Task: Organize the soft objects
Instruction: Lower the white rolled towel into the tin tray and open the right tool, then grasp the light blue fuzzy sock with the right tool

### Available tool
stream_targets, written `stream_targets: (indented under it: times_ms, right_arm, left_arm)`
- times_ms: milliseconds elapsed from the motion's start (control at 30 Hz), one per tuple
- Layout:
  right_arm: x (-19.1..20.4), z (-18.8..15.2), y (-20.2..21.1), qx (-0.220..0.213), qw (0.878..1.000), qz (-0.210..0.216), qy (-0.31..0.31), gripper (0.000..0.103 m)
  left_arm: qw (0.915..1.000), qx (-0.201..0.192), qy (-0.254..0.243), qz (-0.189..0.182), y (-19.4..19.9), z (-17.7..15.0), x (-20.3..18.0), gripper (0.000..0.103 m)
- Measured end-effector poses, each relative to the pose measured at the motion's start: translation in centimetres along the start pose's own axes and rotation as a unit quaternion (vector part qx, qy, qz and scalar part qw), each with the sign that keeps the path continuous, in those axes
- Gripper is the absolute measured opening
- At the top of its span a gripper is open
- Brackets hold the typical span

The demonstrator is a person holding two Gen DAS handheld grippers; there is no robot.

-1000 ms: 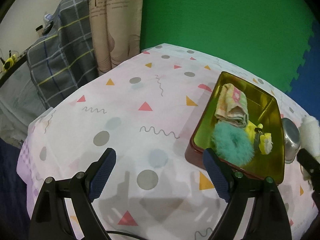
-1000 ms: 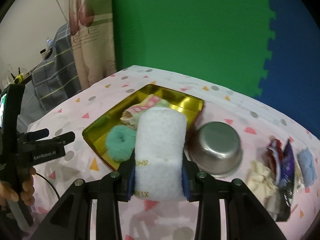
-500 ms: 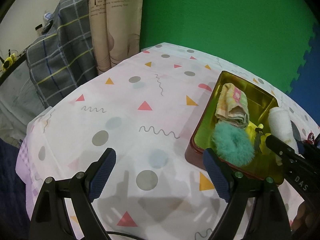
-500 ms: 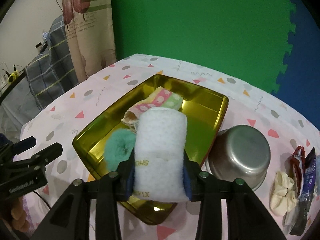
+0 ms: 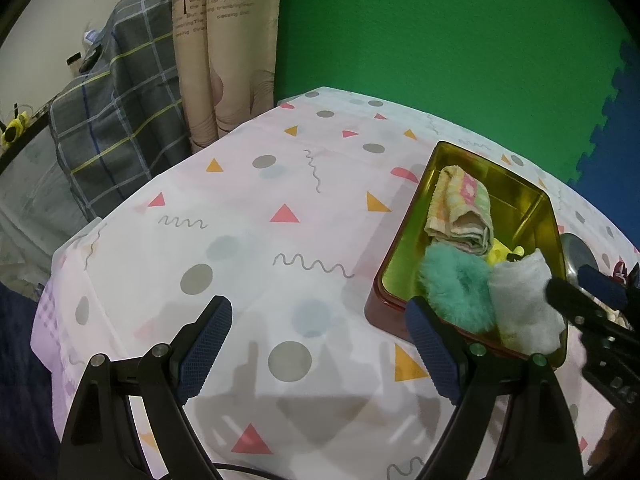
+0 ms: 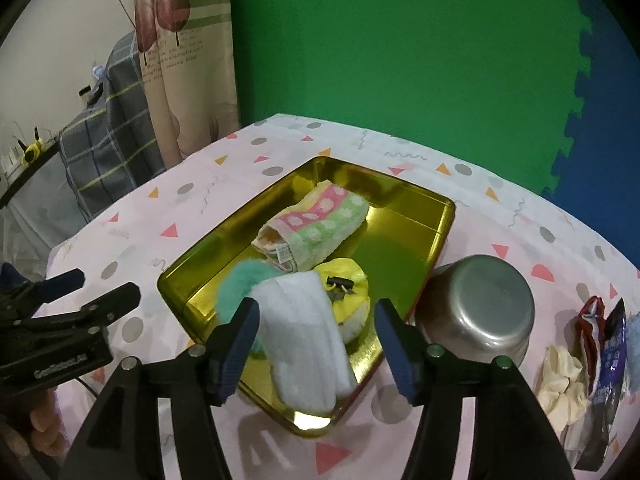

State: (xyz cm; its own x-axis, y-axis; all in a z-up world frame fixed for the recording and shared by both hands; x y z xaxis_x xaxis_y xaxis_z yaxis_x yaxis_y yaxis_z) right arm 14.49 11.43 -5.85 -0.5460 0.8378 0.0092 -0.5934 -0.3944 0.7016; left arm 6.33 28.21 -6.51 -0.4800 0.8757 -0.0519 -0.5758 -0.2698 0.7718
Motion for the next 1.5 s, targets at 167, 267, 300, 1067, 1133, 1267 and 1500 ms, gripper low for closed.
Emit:
stream_targets:
  times_ms: [167,267,300,1067,1133,1267,1500]
  right_arm:
    - [-1.7,-1.0,2.4,-0.010,1.000,0.005,-0.023,0.061]
    - [-3.3,-1.8,4.0,-0.017,0.999,-0.001,-0.033,0.061]
    - [-4.1,-2.1,4.7,-0.020,0.999,-0.005,-0.038,0.061]
    - [-34.8,-10.7,10.1,-0.005,0.954,-0.241,-0.176,0.061]
    - [-36.7,-11.1,9.7,-0.001,0.951,-0.250,-0.180,0.061]
    - [-39.9,-11.3,7.8,0.010,0.948,-0.255,-0.188,0.061]
    - [-42.6,-11.0,3.5,0.028,0.950,-0.249,-0.185,0.061]
  left_arm:
    - [1.0000,-0.002,-0.008,0.001,0.1,-0.1,-0.4,0.086]
    - [0.9999,-0.003,-0.016,0.002,0.2,-0.1,-0.7,0.086]
    - [0.9998,-0.004,-0.019,0.003,0.2,-0.1,-0.9,0.086]
    - [0.9778,-0.058,-0.192,-0.059,4.0,-1.6,-11.1,0.087]
    - [0.9730,-0.060,-0.211,-0.072,4.5,-1.8,-12.8,0.088]
    - [0.9652,-0.046,-0.236,-0.103,4.7,-2.5,-16.6,0.088]
    - [0.9424,-0.026,-0.293,-0.159,3.9,-4.2,-24.1,0.088]
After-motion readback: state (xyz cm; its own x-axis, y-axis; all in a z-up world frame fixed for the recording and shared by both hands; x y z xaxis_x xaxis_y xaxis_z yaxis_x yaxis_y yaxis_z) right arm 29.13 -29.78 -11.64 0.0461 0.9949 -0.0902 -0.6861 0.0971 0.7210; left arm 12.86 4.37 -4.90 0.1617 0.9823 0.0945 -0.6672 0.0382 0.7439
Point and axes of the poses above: each gripper's, at about its wrist camera, not at the fingertips, and y roughly against the way its jaws point, x to its left, z to its top, the point moved 7 cm from there along -y, roughly the way its jaws point, and after that the axes turned 4 degrees about -z, right-handed, at the moved point
